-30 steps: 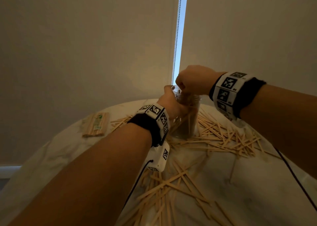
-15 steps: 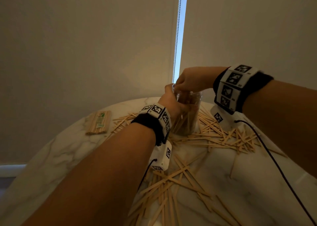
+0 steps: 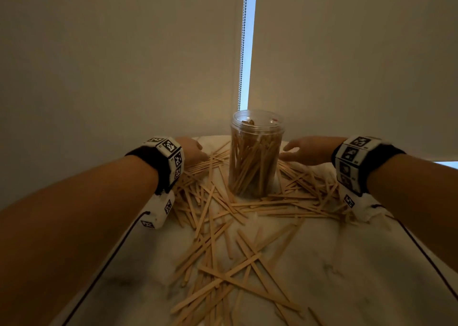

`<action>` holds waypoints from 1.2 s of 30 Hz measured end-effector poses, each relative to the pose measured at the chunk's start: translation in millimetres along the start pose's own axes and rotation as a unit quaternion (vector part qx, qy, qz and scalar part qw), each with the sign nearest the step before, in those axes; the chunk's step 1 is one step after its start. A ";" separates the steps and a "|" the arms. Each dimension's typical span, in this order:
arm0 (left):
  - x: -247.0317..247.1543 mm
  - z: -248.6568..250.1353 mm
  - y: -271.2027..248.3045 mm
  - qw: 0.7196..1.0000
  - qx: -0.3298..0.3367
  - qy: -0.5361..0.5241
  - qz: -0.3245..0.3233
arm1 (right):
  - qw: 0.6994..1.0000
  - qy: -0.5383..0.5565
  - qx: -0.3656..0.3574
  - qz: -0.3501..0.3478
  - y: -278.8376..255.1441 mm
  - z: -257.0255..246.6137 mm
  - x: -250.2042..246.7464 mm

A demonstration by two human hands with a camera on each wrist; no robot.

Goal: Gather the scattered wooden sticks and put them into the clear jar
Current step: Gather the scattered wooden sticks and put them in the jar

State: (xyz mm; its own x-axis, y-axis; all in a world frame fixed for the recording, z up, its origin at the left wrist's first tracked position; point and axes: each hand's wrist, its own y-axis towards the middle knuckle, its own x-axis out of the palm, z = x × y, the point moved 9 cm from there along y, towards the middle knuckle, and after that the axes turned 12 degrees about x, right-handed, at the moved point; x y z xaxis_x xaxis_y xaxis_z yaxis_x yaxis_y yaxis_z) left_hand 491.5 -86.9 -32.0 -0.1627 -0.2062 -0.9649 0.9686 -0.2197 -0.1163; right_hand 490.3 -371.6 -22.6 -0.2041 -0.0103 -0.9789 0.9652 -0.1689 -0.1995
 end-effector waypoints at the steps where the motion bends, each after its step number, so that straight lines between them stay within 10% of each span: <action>1: 7.3 -1.8 4.0 1.000 0.000 0.001 -0.016 | 0.999 -0.014 0.001 -0.038 8.2 -0.1 13.7; 6: 36.0 7.4 5.4 0.990 0.027 0.070 -0.120 | 0.994 -0.070 -0.018 -0.083 4.8 -8.8 38.8; 13: 24.6 26.5 -45.7 0.992 0.039 0.084 -0.083 | 0.996 -0.073 -0.044 0.031 -54.1 -20.6 34.2; 26: 41.3 61.7 -178.9 0.992 0.057 0.053 -0.100 | 0.995 -0.039 -0.091 0.012 -212.5 -51.1 53.8; 36: -2.0 5.3 -241.5 0.996 0.017 -0.044 -0.070 | 0.997 -0.014 0.078 0.021 -121.2 102.7 16.5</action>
State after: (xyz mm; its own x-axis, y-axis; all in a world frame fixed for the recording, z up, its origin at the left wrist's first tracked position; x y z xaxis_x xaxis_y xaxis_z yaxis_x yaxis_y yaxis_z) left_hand 256.8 -38.5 -0.7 -0.3127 -0.2529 -0.9156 0.9286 -0.2842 -0.2386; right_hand 353.2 -452.6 -10.0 -0.1713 -0.0474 -0.9841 0.9360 -0.3197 -0.1475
